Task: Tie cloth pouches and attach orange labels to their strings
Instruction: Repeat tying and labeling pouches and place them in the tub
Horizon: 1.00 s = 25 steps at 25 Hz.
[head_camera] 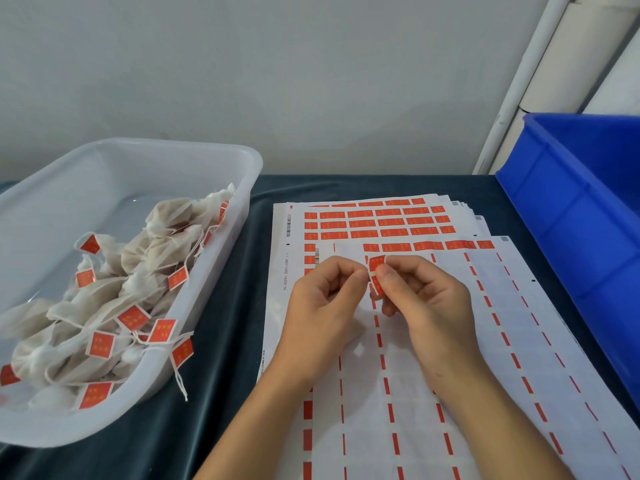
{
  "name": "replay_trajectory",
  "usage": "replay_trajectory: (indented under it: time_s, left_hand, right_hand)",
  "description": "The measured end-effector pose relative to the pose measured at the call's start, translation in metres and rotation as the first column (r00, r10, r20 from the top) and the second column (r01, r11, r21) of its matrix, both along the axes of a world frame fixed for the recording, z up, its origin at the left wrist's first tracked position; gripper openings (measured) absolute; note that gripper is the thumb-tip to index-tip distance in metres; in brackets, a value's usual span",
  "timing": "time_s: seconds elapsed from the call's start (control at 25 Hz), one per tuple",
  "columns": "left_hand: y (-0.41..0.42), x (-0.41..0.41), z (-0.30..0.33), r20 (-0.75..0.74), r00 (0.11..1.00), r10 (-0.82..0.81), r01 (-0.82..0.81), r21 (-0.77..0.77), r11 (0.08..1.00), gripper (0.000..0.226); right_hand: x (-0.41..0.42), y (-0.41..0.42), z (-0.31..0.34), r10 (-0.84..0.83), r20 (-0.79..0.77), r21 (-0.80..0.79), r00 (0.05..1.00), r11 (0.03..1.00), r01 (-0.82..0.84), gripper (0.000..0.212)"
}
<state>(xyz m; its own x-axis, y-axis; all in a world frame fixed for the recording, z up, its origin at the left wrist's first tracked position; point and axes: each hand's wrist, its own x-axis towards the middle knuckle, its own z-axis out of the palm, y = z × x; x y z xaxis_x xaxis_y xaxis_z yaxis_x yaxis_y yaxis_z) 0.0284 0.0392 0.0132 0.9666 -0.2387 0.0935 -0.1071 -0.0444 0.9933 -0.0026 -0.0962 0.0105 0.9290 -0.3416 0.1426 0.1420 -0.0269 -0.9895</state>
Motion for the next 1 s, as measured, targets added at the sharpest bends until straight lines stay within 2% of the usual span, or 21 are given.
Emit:
replay_trajectory:
  time_s: [0.4, 0.6, 0.92, 1.0]
  left_hand:
    - [0.0014, 0.0007, -0.0015, 0.020, 0.999, -0.040, 0.041, -0.003, 0.999, 0.022]
    - [0.0038, 0.0012, -0.0033, -0.010, 0.998, -0.057, 0.056, -0.070, 0.996, 0.026]
    - [0.0033, 0.0003, -0.0027, 0.079, 0.997, 0.001, -0.004, 0.035, 0.999, 0.018]
    - [0.0036, 0.0008, -0.0034, 0.072, 0.997, 0.021, -0.025, 0.044, 0.999, 0.019]
  right_hand:
    - [0.0005, -0.0009, -0.0013, -0.014, 0.011, -0.055, 1.000, 0.998, 0.015, 0.022]
    - [0.0013, -0.0021, -0.0022, -0.020, 0.033, -0.117, 0.999, 0.993, 0.024, 0.023]
    - [-0.0005, -0.0044, -0.0023, 0.009, 0.104, -0.220, 0.995, 0.976, 0.014, 0.009]
    - [-0.0018, -0.0045, -0.0017, 0.009, 0.117, -0.222, 0.993, 0.975, 0.017, 0.013]
